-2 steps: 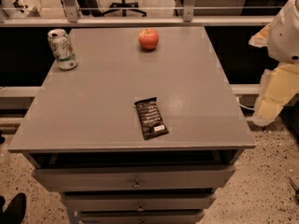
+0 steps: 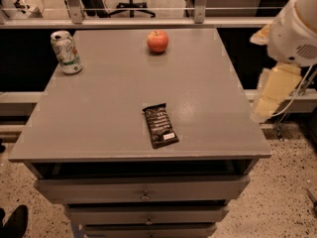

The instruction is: Move apple near rxbar chocolate

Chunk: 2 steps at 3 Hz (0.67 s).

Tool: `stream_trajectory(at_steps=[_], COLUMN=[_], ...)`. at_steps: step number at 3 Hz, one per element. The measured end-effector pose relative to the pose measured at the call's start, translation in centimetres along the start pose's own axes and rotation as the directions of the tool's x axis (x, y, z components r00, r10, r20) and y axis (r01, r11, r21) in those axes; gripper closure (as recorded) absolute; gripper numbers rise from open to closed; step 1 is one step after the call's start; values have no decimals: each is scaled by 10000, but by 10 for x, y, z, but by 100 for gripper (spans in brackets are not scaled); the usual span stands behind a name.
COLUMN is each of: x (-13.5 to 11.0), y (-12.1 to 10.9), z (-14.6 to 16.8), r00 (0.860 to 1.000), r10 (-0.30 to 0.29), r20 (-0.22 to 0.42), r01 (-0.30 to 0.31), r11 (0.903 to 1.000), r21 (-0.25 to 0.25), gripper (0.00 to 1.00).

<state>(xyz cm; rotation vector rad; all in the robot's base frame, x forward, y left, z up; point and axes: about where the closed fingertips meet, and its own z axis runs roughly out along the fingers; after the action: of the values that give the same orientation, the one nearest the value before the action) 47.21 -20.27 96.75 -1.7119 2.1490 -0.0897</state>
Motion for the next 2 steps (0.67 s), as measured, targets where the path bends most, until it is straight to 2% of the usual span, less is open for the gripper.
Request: stream_trajectory(at_steps=[1, 2], x=[-35, -89], y=[-54, -135], z=[47, 110], r00=[9903, 9329], r10=[-1, 51], r20=[1390, 3601], r01=[-31, -155], r11=[9997, 9995], r21=[224, 260], gripper=[0, 0])
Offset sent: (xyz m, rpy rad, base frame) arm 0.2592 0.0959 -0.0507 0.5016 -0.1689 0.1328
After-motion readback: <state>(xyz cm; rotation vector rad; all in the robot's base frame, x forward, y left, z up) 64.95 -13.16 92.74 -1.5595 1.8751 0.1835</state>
